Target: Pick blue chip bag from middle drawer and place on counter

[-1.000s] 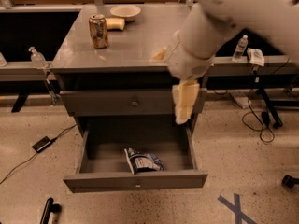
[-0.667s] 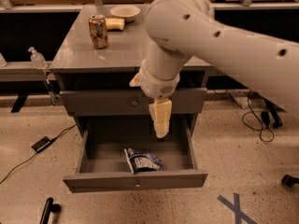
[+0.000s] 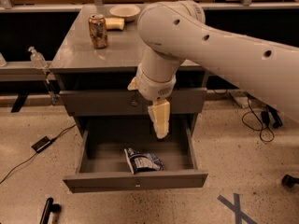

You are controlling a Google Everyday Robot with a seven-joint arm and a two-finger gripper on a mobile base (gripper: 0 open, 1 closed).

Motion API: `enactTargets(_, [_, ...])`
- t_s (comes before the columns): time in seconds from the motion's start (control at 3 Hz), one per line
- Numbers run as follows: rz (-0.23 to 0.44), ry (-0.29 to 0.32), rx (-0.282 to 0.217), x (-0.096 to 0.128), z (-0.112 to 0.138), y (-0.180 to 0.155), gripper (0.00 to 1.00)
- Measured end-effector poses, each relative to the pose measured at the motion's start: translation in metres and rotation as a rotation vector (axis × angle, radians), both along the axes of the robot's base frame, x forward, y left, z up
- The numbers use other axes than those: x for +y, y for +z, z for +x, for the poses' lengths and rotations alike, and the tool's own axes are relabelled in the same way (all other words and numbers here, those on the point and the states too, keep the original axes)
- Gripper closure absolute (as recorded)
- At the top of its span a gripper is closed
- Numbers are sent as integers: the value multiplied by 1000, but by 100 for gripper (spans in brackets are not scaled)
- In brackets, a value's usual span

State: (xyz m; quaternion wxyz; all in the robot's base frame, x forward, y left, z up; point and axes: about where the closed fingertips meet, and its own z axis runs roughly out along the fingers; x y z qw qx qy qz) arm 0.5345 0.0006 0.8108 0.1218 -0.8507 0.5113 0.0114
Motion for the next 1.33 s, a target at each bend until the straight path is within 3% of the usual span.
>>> enactTargets(0.33, [-178,132,56,-25,44,-45,0])
enactTargets(0.67, [-222,259,121,-48,79,-89,0])
enactTargets(1.0, [-180,392,168,-58,103,-141,0])
enactTargets(1.33, [-161,504,167,-58,110,-164,0])
